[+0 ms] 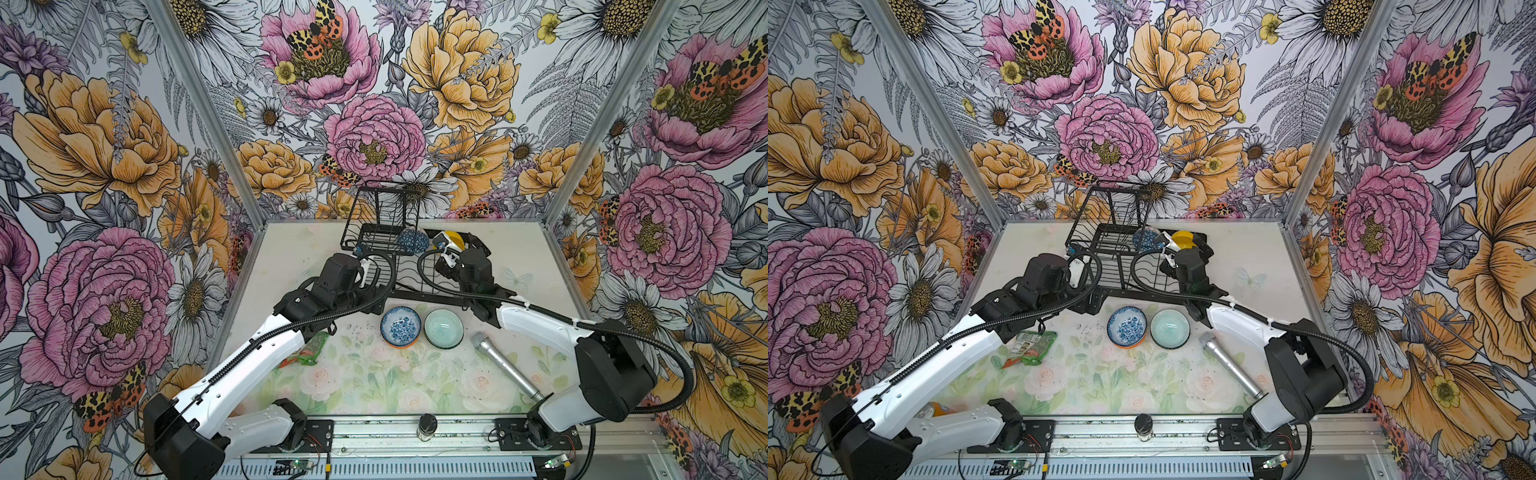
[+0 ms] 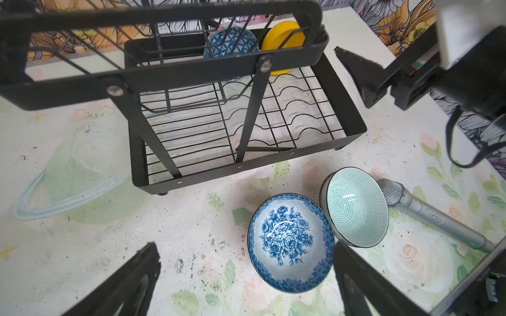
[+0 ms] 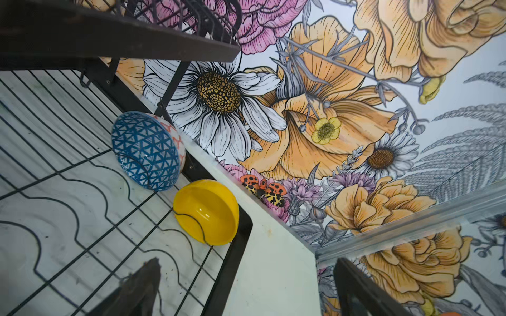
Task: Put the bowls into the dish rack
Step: 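Withdraw the right gripper from the rack while the left gripper moves over the floral bowl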
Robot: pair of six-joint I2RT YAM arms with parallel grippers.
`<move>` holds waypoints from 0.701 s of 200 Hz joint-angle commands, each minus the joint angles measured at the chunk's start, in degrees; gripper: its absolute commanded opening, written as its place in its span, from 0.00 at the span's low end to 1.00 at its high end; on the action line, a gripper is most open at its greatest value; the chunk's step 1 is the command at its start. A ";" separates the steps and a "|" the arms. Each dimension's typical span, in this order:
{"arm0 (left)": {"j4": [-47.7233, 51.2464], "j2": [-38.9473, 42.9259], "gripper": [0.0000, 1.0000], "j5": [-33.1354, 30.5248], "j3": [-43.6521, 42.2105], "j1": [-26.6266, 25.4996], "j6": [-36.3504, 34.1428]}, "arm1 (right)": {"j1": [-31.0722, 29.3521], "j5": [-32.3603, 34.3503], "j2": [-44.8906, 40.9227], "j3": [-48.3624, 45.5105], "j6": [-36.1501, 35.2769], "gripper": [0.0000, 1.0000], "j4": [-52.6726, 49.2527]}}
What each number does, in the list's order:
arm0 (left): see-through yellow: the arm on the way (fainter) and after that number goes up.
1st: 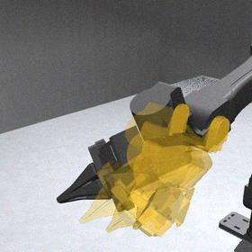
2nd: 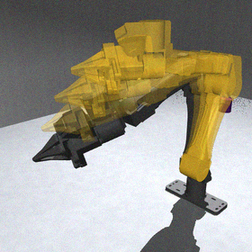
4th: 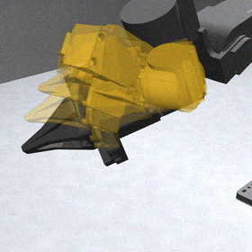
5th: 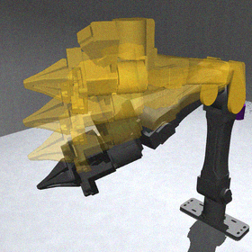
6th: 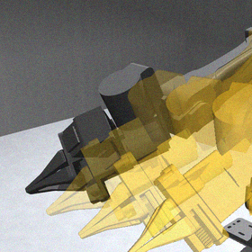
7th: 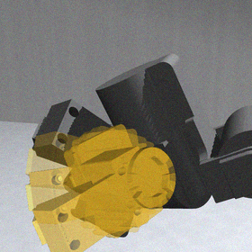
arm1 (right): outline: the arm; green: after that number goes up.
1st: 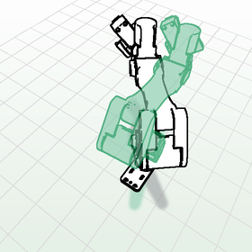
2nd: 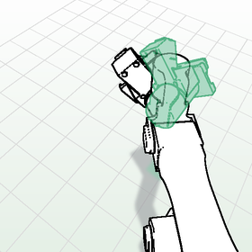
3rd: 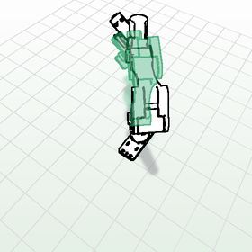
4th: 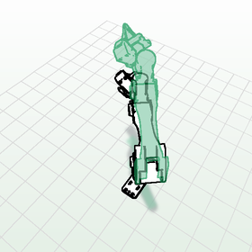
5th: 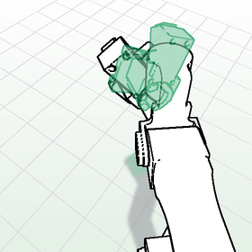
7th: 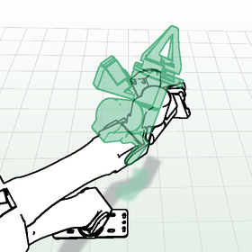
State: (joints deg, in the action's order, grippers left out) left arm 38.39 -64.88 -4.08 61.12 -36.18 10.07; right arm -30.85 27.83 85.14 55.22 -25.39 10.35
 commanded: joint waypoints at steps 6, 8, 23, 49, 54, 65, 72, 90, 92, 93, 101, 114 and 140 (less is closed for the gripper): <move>-0.53 1.32 0.99 -1.63 -1.09 -0.11 1.66 | -0.26 -2.24 -5.26 6.49 18.81 1.00 -25.37; -0.52 1.31 0.99 -1.70 -1.09 -0.11 1.63 | -0.26 -2.50 -5.49 6.79 19.59 1.00 -26.39; -0.51 1.18 0.99 -2.06 -1.09 -0.05 1.54 | -0.26 -4.82 -6.97 9.54 23.74 0.99 -33.49; -0.51 0.95 0.99 -1.57 -1.92 0.05 1.37 | -0.17 -8.37 -7.11 14.32 28.84 0.99 -44.64; -0.51 0.89 0.99 -1.47 -2.24 0.00 1.23 | -0.17 -8.82 -7.09 15.00 29.62 0.99 -46.24; -0.51 0.85 0.99 -1.46 -3.00 0.02 1.08 | -0.09 -10.17 -7.03 16.06 31.26 0.99 -49.00; -0.51 0.80 0.99 -1.38 -3.53 0.15 1.11 | -0.02 -11.48 -7.01 16.73 32.09 1.00 -50.32; -0.42 0.97 0.99 -0.99 -4.82 0.15 1.55 | 0.35 -14.45 -6.99 18.62 34.40 1.00 -52.97; -0.49 0.98 0.99 -0.90 -4.99 0.17 1.69 | 0.40 -14.86 -7.00 18.81 34.65 0.99 -53.22; -0.50 1.07 0.99 -0.83 -5.06 0.16 1.70 | 0.46 -15.02 -6.96 18.88 34.68 1.00 -53.32; -0.52 1.33 0.99 -0.26 -5.62 0.14 2.21 | 0.61 -16.05 -6.93 19.76 35.09 1.00 -53.97; -0.55 1.63 0.99 0.09 -6.46 0.15 3.00 | 0.79 -16.29 -6.75 21.19 35.31 0.99 -55.14; -0.51 1.79 0.99 0.71 -8.00 0.03 3.63 | 0.97 -16.91 -6.22 22.32 34.97 0.99 -55.26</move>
State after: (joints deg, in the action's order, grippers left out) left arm 38.37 -64.45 -4.62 54.50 -36.18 12.05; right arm -30.28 13.17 78.72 74.98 7.64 -42.57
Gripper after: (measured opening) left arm 0.987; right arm 0.995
